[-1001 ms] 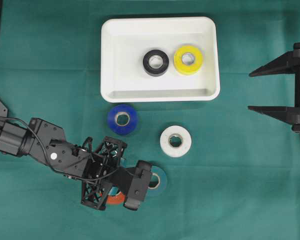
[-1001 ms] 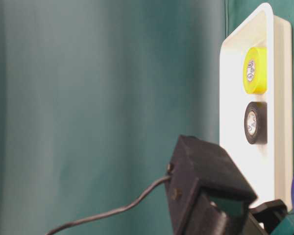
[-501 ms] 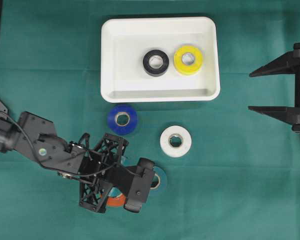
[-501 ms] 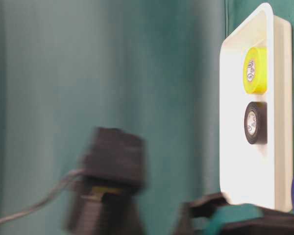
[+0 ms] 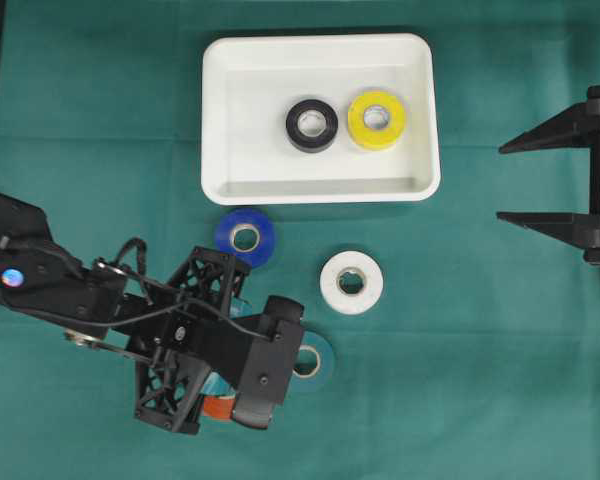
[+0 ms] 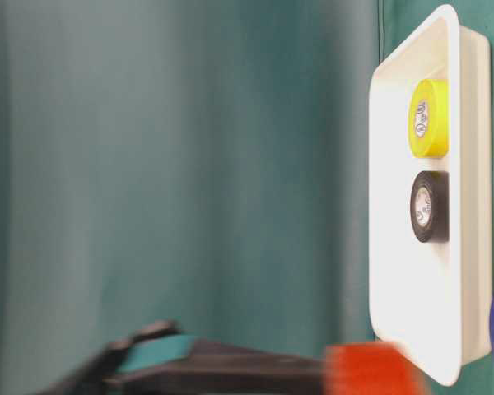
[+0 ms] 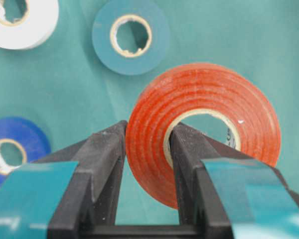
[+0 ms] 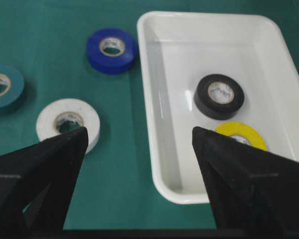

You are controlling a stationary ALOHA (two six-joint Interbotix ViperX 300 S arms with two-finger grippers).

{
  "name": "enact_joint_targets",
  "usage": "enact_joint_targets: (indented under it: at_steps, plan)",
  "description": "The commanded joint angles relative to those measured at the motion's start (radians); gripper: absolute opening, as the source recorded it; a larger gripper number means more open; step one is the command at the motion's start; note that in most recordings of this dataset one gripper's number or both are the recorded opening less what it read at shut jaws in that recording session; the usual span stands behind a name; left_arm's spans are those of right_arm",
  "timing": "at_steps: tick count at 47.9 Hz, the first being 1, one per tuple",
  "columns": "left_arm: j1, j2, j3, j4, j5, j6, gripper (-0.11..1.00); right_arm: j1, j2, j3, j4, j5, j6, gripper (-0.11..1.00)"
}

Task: Pick up the tape from a random location and place it into the white case.
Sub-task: 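Close the left gripper on the red tape rim and lift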

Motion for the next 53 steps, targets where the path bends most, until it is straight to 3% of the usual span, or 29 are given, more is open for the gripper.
enact_joint_targets:
  at_steps: [1,18,53]
  plan:
    - [0.002,-0.048,-0.067,0.005,0.049,0.000,0.21,0.002,0.003,-0.015,-0.002,-0.005,0.000,0.85]
    - [0.002,-0.066,-0.179,0.011,0.176,0.002,0.21,0.002,0.002,-0.017,-0.002,-0.005,0.000,0.85]
    - [0.002,-0.066,-0.176,0.011,0.183,0.000,0.21,0.002,0.000,-0.017,-0.002,-0.005,0.000,0.85]
